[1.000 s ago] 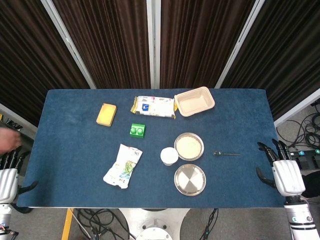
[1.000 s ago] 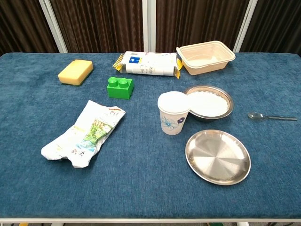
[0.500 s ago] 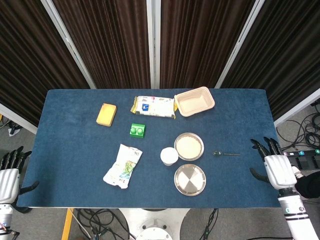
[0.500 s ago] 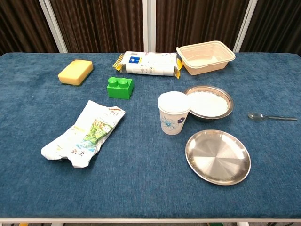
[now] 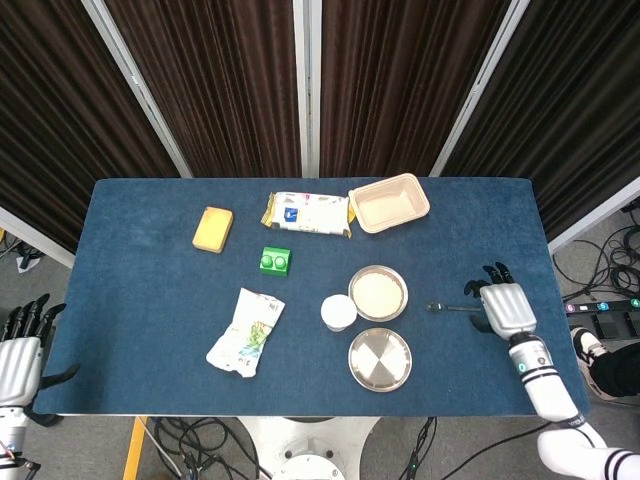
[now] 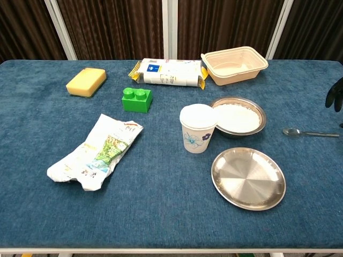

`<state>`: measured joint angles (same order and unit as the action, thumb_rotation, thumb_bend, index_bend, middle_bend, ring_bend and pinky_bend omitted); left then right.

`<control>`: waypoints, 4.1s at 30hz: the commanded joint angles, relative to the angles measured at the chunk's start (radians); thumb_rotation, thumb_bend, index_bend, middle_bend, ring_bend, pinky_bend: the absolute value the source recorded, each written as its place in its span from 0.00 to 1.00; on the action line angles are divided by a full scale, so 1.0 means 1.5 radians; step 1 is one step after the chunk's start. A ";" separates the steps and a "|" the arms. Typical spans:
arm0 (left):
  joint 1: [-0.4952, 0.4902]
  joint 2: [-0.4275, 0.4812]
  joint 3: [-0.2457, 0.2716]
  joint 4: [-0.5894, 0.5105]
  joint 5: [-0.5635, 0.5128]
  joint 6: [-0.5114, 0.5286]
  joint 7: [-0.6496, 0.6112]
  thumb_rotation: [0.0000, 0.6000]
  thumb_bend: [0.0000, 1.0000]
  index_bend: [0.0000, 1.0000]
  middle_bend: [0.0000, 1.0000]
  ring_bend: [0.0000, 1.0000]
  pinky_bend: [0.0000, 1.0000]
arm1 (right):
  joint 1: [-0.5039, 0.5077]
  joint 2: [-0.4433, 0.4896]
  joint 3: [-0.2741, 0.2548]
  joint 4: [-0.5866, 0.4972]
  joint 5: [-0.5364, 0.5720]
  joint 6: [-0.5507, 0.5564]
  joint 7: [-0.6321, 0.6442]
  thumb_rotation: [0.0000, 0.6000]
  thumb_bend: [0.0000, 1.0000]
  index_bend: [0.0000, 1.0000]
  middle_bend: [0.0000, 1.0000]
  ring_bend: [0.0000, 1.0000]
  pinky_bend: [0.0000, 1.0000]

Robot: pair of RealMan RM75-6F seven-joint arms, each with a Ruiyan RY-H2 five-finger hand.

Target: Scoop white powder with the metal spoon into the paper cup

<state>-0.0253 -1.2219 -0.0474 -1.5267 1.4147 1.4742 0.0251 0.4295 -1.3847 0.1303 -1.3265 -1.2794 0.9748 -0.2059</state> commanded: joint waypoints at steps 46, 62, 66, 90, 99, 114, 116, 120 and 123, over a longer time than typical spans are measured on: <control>0.007 -0.003 0.003 0.006 -0.007 0.002 -0.004 1.00 0.16 0.23 0.14 0.07 0.05 | 0.060 -0.132 -0.029 0.187 0.010 -0.068 0.006 1.00 0.31 0.51 0.54 0.18 0.07; 0.011 -0.005 0.003 0.013 -0.004 0.009 -0.013 1.00 0.16 0.23 0.14 0.07 0.05 | 0.090 -0.016 -0.020 0.047 0.000 -0.068 -0.074 1.00 0.35 0.59 0.58 0.21 0.07; 0.014 -0.006 0.004 0.014 0.000 0.013 -0.015 1.00 0.16 0.23 0.14 0.07 0.05 | 0.126 0.044 -0.003 -0.033 0.014 -0.101 -0.119 1.00 0.36 0.60 0.59 0.23 0.07; 0.023 -0.010 0.006 0.026 -0.003 0.016 -0.033 1.00 0.16 0.23 0.14 0.07 0.05 | 0.434 -0.026 -0.098 -0.066 0.380 -0.197 -0.564 1.00 0.37 0.60 0.59 0.23 0.07; 0.026 -0.016 0.006 0.035 -0.003 0.016 -0.042 1.00 0.16 0.23 0.14 0.07 0.05 | 0.489 -0.066 -0.135 -0.055 0.451 -0.153 -0.624 1.00 0.37 0.60 0.59 0.23 0.06; 0.031 -0.019 0.007 0.043 -0.001 0.019 -0.051 1.00 0.16 0.23 0.14 0.07 0.05 | 0.478 -0.080 -0.139 -0.056 0.395 -0.119 -0.534 1.00 0.37 0.61 0.59 0.23 0.05; 0.031 -0.020 0.007 0.042 0.000 0.019 -0.051 1.00 0.16 0.23 0.14 0.07 0.05 | 0.460 -0.077 -0.136 -0.053 0.370 -0.115 -0.492 1.00 0.37 0.61 0.59 0.23 0.05; 0.029 -0.019 0.006 0.041 0.001 0.019 -0.049 1.00 0.16 0.23 0.14 0.07 0.05 | 0.417 -0.078 -0.133 -0.039 0.309 -0.105 -0.403 1.00 0.36 0.61 0.59 0.23 0.05; 0.029 -0.017 0.006 0.038 0.004 0.022 -0.047 1.00 0.16 0.23 0.14 0.07 0.05 | 0.386 -0.080 -0.132 -0.022 0.268 -0.098 -0.339 1.00 0.36 0.61 0.59 0.24 0.05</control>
<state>0.0188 -1.2482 -0.0390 -1.4694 1.4204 1.5066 -0.0459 1.0589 -1.5042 -0.0721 -1.3839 -0.8154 0.8126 -0.7923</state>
